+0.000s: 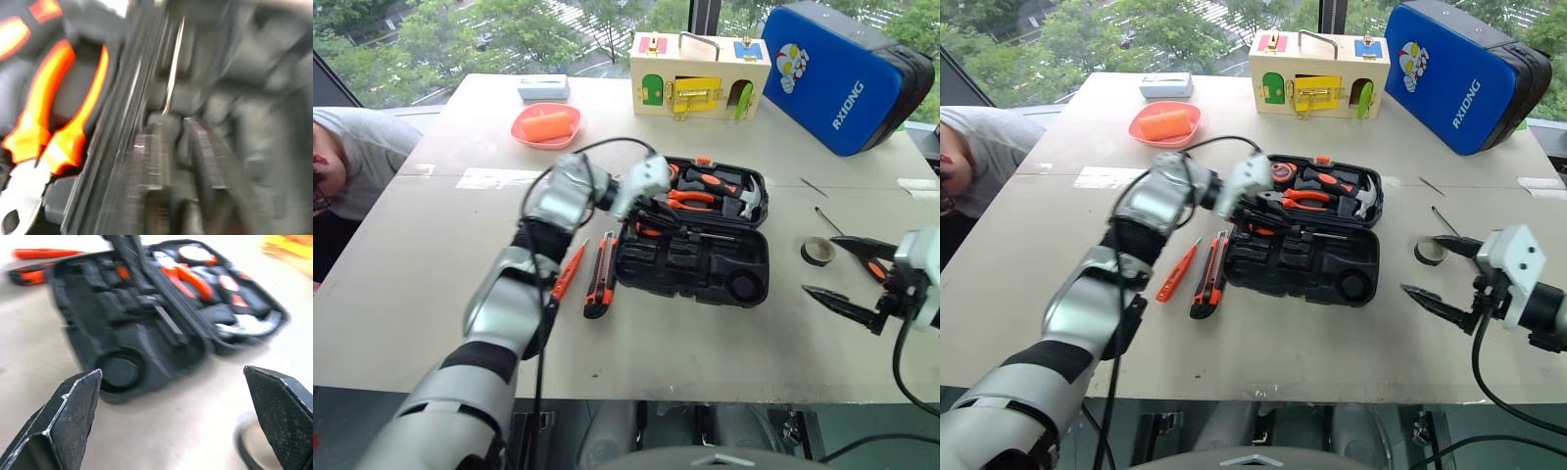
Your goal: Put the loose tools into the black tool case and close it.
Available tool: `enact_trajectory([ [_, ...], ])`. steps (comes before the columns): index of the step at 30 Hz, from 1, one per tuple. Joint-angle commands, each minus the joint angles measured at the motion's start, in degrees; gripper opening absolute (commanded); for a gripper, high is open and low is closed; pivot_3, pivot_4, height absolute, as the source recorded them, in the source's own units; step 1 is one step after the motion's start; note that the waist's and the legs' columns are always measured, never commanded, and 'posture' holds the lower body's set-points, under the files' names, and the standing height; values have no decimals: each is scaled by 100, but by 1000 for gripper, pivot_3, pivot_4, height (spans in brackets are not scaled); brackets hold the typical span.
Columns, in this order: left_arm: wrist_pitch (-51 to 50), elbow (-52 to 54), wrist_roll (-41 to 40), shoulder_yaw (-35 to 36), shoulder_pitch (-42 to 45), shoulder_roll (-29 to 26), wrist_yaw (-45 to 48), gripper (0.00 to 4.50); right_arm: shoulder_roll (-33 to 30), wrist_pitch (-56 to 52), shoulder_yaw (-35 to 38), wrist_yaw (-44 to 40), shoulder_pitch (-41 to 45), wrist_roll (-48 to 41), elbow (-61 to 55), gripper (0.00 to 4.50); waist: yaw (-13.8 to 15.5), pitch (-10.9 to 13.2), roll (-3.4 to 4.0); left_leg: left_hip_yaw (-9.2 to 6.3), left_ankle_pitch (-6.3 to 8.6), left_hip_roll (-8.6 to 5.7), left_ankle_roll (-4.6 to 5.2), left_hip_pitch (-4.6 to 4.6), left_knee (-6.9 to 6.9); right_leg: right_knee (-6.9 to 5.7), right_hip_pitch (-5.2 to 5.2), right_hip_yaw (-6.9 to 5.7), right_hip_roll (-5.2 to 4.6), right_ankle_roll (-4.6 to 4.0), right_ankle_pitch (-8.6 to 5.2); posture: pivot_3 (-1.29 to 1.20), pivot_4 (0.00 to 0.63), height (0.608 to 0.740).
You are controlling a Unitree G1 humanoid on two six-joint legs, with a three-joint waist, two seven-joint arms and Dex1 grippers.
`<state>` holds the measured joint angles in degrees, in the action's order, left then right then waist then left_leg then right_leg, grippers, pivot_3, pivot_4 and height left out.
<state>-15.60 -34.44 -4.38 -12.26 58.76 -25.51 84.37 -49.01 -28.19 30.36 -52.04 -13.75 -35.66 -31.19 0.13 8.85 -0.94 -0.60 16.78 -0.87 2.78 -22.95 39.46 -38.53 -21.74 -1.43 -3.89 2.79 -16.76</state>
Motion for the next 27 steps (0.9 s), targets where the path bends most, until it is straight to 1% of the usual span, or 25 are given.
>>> enact_trajectory([
  [1, -1487, 2143, -1290, 808, -554, -703, 363, 2643, 107, -208, 983, -76, -520, -243, 125, 4500, -10, -2, 5, -1, 0, 0, 0, 0, -4, 4, 1, -1, -3, 0, 0, 0, 150, 735],
  [2, -1847, 2550, -1514, 896, -717, -868, 338, 2993, 123, -220, 1176, -155, -690, -261, 177, 4500, -7, -3, 7, -1, 0, 1, -1, 2, -7, 9, 5, -2, -6, 0, 0, 0, 150, 735],
  [4, -2453, 3365, -2021, 1099, -1052, -1208, 326, 4044, 148, -246, 1643, -360, -1091, -288, 304, 4500, 30, -6, 13, 0, 0, 0, 0, 6, -7, 19, 14, -3, -10, 0, 0, 0, 150, 735],
  [5, -2703, 3700, -2245, 1192, -1187, -1353, 296, 4449, 164, -272, 1879, -448, -1280, -304, 371, 4500, 76, -7, 14, 0, 1, -3, 2, 8, -5, 19, 17, -3, -14, 1, 0, 0, 150, 735],
  [7, -3187, 4245, -2648, 1388, -1393, -1578, 128, 4449, 227, -279, 2376, -687, -1754, -251, 606, 4500, 100, -7, 14, -2, 2, -4, 3, 14, 1, 19, 27, -6, -15, 1, 1, 0, 150, 735],
  [9, -3348, 4576, -2939, 1625, -1551, -1586, -169, 4449, 284, -159, 2701, -911, -2155, -115, 898, 4500, 132, -7, 14, -4, 3, -4, 5, 16, 2, 17, 29, -7, -15, 0, 1, 0, 150, 735],
  [12, -3441, 4778, -3160, 1677, -1681, -1623, -418, 4449, 298, -54, 2879, -1030, -2386, -20, 1281, 4500, 84, -8, 15, -2, 4, -4, 6, 25, 0, 19, 35, -4, -15, 0, 1, 0, 150, 735],
  [14, -3479, 4849, -3274, 1594, -1728, -1710, -397, 4449, 253, 11, 2801, -1012, -2325, 53, 1501, 4500, 38, -9, 17, 0, 4, -4, 6, 28, 0, 15, 35, -2, -14, 0, 1, 0, 150, 735],
  [18, -3410, 5067, -3405, 1491, -1756, -1829, -451, 4449, 38, -28, 2149, -848, -1654, 113, 1731, 4500, -71, -10, 20, 5, 3, -1, 4, 38, -6, 8, 33, 7, -7, -2, 0, 0, 150, 735],
  [20, -3324, 5133, -3406, 1420, -1771, -1892, -485, 4449, -28, -28, 1845, -742, -1296, 221, 1892, 4500, -78, -9, 28, 11, 2, -1, 4, 40, -5, 5, 32, 13, -8, -2, 0, 0, 150, 735],
  [23, -2983, 5148, -3196, 1286, -1788, -1898, -596, 4449, -141, 157, 898, -379, -333, 689, 2579, 4500, -68, -10, 28, 9, 2, -1, 3, 39, -6, 6, 32, 11, -5, -3, -1, 0, 150, 735],
  [25, -2566, 5097, -2927, 1152, -1840, -1875, -665, 4449, -137, 317, 453, -223, 213, 976, 3099, 4500, -69, -9, 32, 14, 2, -3, 3, 38, -4, 8, 31, 14, -7, -2, 0, 0, 150, 735],
  [27, -2312, 5039, -2828, 1054, -1870, -1860, -665, 4449, -106, 514, -4, -70, 799, 1274, 3712, 4500, -47, -8, 32, 17, 2, -7, 3, 35, -5, 9, 27, 17, -9, -2, 0, 0, 150, 735],
])
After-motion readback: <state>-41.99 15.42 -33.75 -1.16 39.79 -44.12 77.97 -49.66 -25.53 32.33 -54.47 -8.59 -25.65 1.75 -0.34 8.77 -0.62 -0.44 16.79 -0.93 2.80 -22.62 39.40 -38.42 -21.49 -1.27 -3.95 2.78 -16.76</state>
